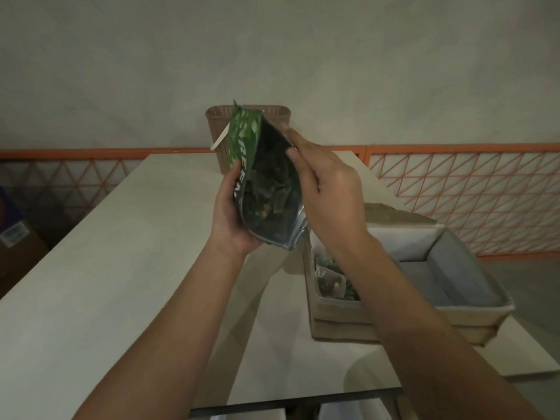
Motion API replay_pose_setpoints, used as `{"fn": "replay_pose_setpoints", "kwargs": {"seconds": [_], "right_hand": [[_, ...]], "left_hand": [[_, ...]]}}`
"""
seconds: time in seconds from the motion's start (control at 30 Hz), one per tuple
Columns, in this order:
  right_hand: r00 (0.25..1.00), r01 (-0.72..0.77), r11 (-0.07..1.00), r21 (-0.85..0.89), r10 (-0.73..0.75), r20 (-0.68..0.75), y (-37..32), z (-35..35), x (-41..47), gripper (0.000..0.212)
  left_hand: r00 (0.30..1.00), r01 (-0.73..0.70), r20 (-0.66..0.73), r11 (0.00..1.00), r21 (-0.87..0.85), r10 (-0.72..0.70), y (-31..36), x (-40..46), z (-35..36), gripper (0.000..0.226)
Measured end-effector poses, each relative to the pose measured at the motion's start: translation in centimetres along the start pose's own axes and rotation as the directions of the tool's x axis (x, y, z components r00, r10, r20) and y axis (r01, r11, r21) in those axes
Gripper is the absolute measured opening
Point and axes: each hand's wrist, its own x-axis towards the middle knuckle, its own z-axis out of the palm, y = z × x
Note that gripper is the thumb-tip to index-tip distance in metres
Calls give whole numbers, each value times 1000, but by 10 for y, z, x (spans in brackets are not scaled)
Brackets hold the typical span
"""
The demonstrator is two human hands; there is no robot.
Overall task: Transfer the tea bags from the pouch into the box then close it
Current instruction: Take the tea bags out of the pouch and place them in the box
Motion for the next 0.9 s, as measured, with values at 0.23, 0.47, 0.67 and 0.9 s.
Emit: {"fn": "replay_pose_setpoints", "kwargs": {"seconds": [0.23,0.47,0.67,0.9], "right_hand": [[994,53,997,62,-47,-99,1,-12,1,33],[996,-83,997,-5,83,15,8,-7,-4,35],[980,-198,976,92,199,4,2,-12,-13,38],[936,-324,943,-78,332,122,-6,-3,-39,35]], "left_hand": [[997,-21,69,998,-60,25,-5,3,2,66],[998,48,52,998,-31,-47,-7,15,-7,60],[997,70,40,994,-79,-67,-17,10,-9,60],[990,136,-30,984,-116,-140,-23,16,-16,61]]}}
